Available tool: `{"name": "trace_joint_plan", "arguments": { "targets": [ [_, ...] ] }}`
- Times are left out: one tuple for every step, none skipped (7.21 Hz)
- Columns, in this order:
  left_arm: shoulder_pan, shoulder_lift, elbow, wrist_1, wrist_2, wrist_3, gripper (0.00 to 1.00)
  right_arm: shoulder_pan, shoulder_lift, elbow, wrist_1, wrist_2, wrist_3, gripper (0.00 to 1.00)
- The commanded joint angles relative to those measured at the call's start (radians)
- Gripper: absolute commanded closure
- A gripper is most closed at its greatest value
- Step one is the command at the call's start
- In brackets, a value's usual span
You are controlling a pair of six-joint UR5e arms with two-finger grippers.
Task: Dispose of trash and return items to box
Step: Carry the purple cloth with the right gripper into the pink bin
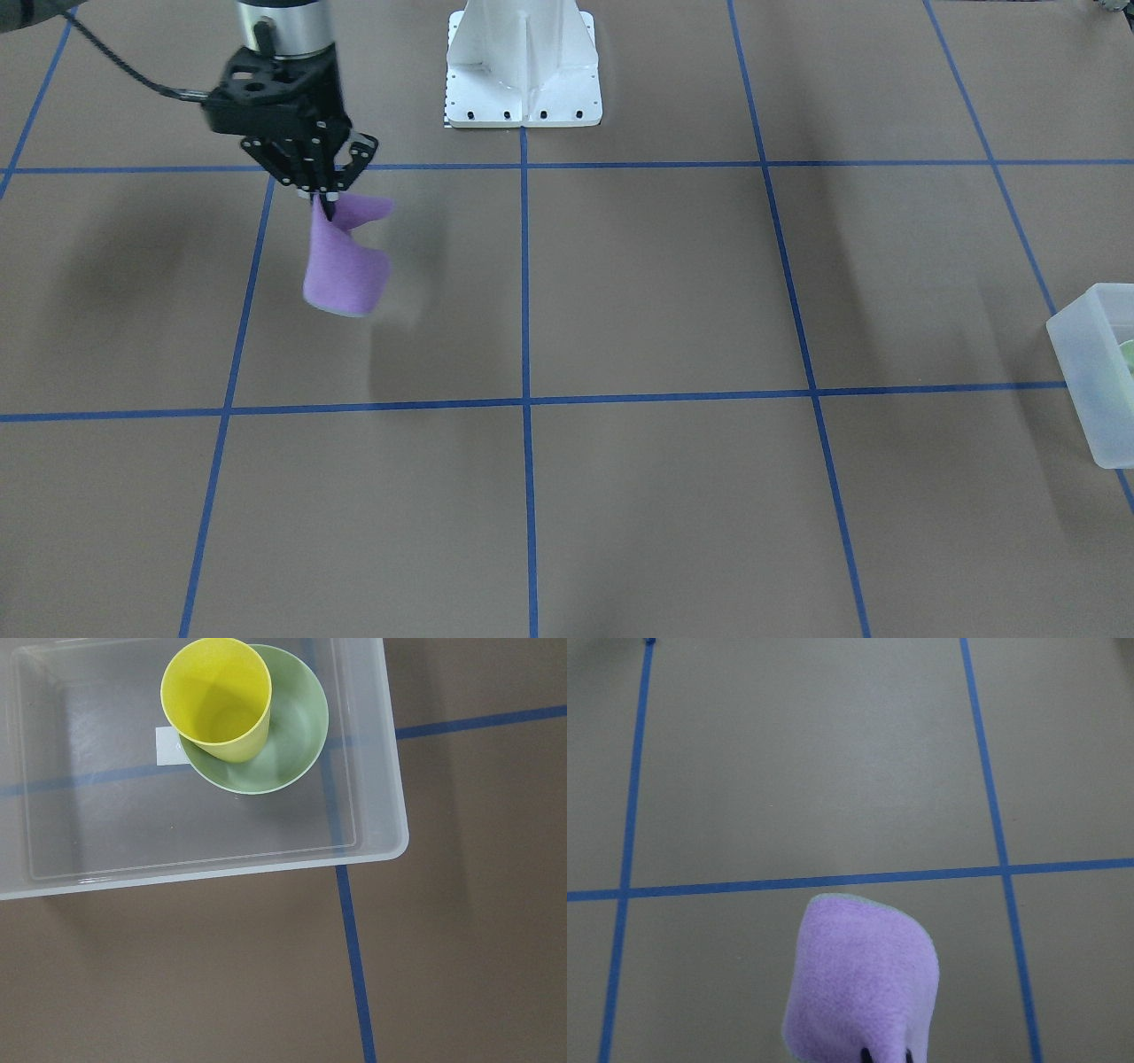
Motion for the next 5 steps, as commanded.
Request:
{"name": "trace_joint_plan", "arguments": {
  "targets": [
    [0.000, 0.002, -0.003, 0.000, -0.002, 0.000, 0.01, 0.276, -0.183, 0.056, -0.002, 0.223, -0.357, 1.00],
    [0.000, 0.002, -0.003, 0.000, 0.000, 0.000, 0.01, 0.402, -0.293, 0.085, 0.001, 0.299, -0.556, 1.00],
    [0.000, 0.000, -0.003, 0.000, -0.002, 0.000, 0.01, 0.526, -0.382, 0.082, 0.002, 0.371, -0.754, 1.00],
    [0.000, 0.000, -0.005, 0.000, -0.002, 0.000, 0.01, 0.646, -0.442, 0.070, -0.001, 0.426, -0.940, 1.00],
    [0.000, -0.002, -0.006, -0.002, -0.002, 0.000, 0.01, 0.753, -0.493, 0.021, 0.002, 0.486, -1.107, 1.00]
  ]
}}
